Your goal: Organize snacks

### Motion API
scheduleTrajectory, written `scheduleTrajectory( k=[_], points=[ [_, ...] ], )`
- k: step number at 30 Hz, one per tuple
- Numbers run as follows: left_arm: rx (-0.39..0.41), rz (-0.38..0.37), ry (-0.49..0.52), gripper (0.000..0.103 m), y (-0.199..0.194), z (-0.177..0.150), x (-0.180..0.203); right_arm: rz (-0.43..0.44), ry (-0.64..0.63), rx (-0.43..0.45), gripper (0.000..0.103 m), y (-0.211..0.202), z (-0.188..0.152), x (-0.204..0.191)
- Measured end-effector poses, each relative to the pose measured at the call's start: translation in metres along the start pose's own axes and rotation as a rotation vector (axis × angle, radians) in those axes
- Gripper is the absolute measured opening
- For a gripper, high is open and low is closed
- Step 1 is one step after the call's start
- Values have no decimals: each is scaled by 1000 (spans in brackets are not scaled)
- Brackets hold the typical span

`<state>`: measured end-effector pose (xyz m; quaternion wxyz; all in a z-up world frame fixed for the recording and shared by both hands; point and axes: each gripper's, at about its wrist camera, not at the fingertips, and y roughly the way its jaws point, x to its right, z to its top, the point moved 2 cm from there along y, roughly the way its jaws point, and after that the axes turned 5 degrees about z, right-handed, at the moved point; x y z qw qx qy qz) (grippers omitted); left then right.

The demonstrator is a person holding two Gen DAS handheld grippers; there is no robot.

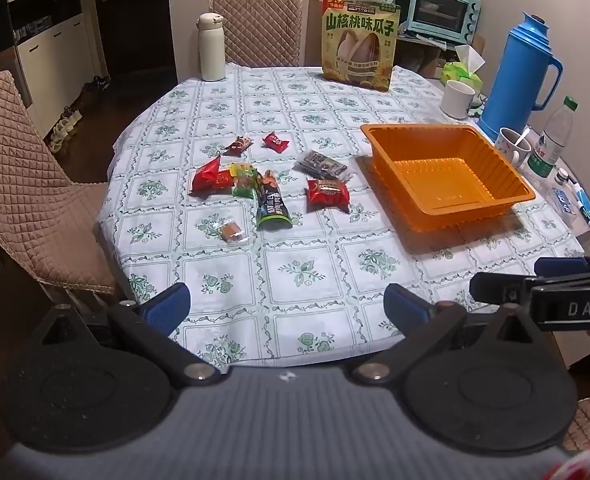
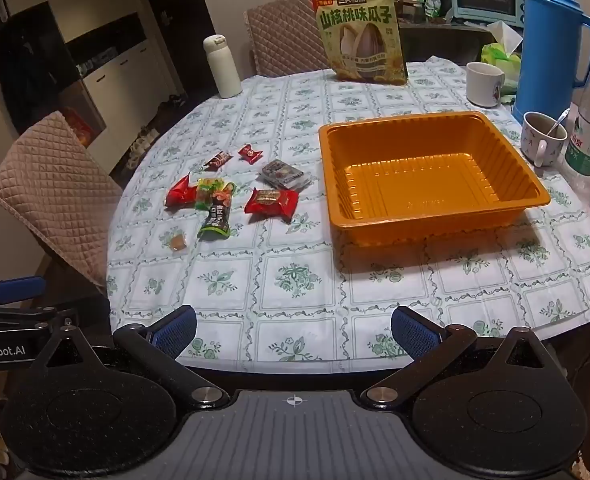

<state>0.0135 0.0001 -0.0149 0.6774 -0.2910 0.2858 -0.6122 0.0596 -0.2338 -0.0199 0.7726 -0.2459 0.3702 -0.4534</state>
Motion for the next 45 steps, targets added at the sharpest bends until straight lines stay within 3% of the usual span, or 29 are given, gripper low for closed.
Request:
scheduleTrajectory(
  k=[45],
  points=[
    [3,3,0,103,0,0,1,6,0,2,103,8,4,0]
  ],
)
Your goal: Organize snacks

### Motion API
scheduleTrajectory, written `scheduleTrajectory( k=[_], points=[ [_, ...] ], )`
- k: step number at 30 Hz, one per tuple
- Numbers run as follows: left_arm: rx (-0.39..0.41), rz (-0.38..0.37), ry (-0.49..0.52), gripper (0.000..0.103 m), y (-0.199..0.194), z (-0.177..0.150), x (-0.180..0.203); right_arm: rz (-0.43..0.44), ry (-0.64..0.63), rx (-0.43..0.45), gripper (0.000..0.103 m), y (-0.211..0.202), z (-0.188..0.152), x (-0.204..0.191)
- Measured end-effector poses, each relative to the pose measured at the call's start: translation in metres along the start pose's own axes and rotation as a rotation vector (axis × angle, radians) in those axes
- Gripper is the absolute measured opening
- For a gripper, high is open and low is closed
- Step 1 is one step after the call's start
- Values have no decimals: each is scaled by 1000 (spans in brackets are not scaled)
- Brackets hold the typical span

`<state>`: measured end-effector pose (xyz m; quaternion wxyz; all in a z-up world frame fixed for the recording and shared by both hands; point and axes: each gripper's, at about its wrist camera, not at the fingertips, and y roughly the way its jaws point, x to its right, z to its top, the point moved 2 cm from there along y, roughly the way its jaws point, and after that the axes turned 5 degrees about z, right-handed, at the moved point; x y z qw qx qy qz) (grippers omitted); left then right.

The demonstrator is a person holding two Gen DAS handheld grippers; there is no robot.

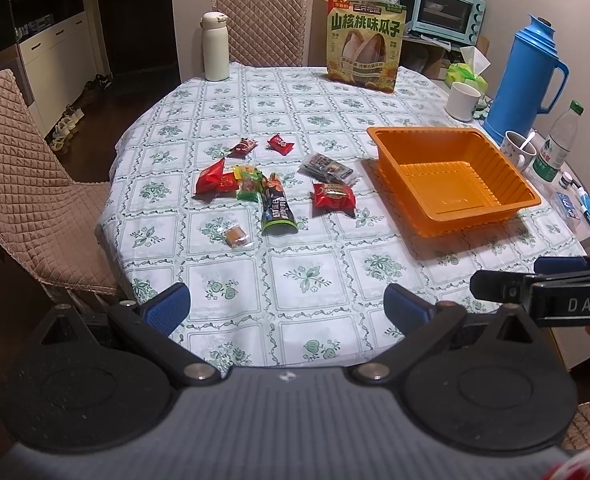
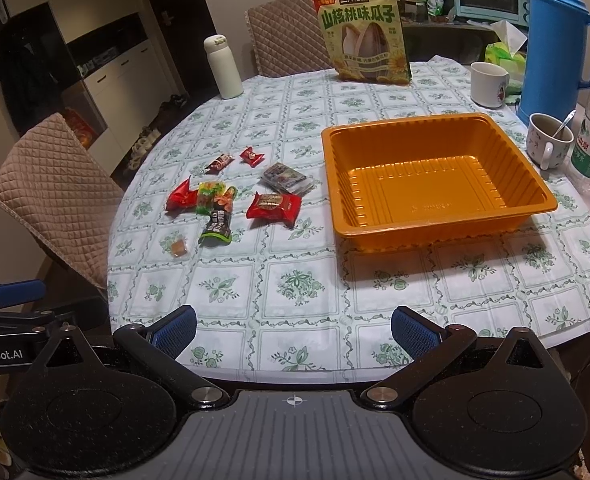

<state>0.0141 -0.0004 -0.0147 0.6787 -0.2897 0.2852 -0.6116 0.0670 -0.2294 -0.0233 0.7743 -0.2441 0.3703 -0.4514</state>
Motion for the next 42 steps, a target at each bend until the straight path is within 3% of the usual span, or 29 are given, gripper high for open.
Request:
scheduleTrajectory(
  k=[16,42],
  points=[
    [-4,3,-9,103,16,4,-22,-3,-7,-8,103,8,2,-7],
    [-11,-1,-12,103,11,4,-26,-5,-2,-11,103,16,3,-14]
  ],
)
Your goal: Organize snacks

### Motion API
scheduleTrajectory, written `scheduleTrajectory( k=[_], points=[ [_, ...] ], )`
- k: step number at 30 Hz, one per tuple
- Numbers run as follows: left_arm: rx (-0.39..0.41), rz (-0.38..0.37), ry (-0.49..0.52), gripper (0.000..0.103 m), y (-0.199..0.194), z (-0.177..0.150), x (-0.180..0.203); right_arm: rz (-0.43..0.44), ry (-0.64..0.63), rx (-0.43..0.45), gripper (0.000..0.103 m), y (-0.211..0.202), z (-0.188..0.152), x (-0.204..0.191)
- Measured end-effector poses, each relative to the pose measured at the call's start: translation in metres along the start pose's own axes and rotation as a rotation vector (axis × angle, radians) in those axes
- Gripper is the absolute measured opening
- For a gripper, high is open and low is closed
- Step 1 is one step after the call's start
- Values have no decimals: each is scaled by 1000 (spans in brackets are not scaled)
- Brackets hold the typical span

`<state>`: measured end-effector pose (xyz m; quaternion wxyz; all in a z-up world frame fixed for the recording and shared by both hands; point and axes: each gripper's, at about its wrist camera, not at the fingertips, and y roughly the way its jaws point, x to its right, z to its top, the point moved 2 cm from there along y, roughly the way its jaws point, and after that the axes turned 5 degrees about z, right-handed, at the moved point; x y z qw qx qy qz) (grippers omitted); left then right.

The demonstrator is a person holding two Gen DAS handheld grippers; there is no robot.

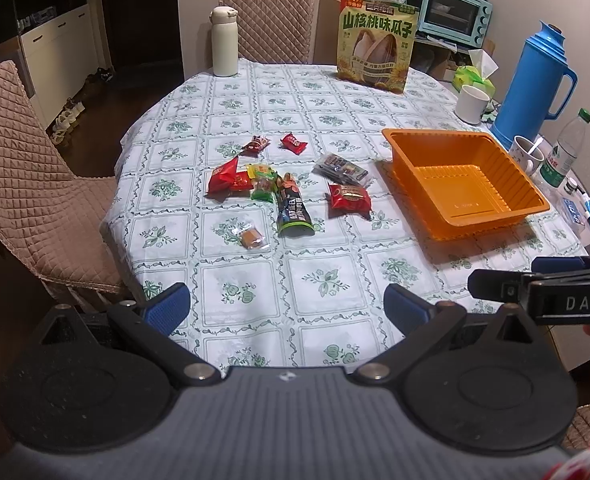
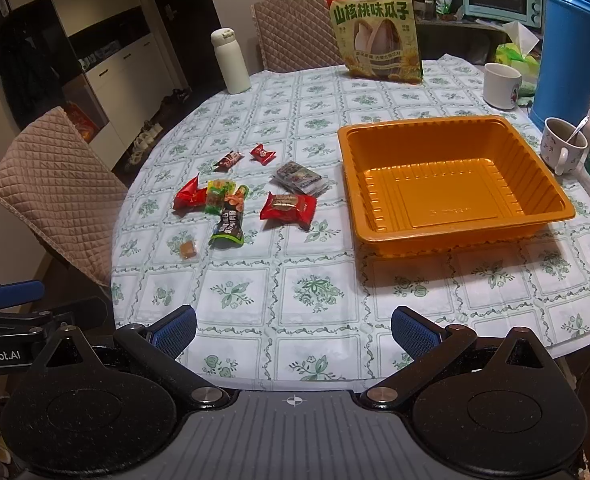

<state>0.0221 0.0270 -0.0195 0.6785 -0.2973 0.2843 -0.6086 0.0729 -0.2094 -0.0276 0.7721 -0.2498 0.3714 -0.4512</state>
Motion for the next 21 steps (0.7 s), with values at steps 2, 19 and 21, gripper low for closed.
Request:
scheduleTrajectory(
  k=[2,19,21],
  points=[
    [-7,-6,-3,103,5,4,-5,1,3,-1,103,2,1,-1],
    [-11,-41,16,93,54,19,-41,31,32,26,103,34,17,-1],
    [-14,-39,31,91,65,19,-44,39,38,34,103,40,19,-1]
  ],
)
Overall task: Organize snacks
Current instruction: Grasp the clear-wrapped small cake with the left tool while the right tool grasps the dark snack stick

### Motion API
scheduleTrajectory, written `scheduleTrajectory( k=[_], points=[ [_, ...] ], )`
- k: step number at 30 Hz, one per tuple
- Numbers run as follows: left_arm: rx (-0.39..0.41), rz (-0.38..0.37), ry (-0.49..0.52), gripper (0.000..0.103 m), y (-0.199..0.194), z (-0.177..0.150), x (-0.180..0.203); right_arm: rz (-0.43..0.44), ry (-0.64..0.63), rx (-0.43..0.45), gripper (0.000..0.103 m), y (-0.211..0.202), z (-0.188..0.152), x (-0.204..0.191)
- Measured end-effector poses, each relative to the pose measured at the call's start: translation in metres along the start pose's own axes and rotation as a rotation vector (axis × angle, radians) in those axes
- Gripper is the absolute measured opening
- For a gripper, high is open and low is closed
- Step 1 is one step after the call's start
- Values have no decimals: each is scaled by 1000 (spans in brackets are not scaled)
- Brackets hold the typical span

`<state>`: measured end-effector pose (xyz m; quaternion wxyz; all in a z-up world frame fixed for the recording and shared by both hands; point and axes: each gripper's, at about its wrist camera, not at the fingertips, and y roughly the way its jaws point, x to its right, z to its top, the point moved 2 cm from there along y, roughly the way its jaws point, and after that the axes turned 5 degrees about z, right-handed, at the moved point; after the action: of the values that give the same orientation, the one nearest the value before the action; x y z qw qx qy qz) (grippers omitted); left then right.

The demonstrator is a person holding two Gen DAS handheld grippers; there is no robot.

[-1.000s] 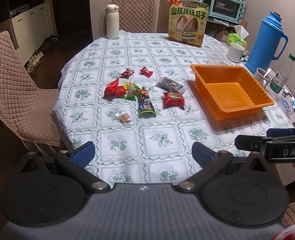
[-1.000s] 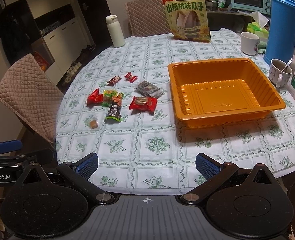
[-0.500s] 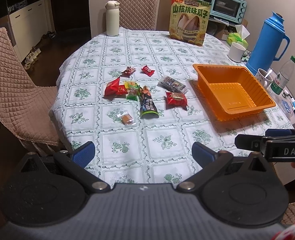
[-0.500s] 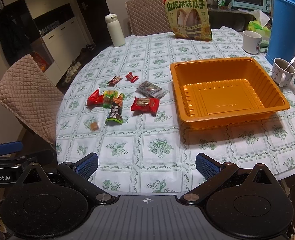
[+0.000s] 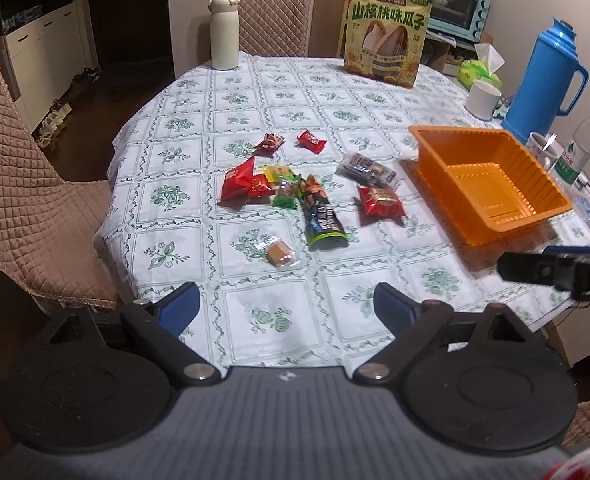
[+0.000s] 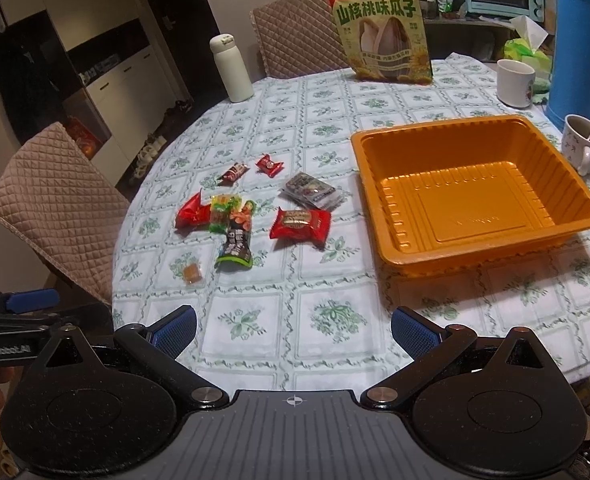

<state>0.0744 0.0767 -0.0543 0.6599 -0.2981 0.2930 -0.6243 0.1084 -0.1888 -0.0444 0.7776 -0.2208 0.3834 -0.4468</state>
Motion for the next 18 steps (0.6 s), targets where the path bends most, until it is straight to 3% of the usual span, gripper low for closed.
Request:
scheduleTrajectory(
  k=[5,10,18],
  points=[
    [-10,-1,48,84,30,2,-4,11,21,8,103,16,5,1],
    [-24,-28,95,69,59,5,-6,13,32,18,103,29,11,1],
    [-62,-75,130,58,97,15,-9,-1,51,19,103,49,18,0]
  ],
)
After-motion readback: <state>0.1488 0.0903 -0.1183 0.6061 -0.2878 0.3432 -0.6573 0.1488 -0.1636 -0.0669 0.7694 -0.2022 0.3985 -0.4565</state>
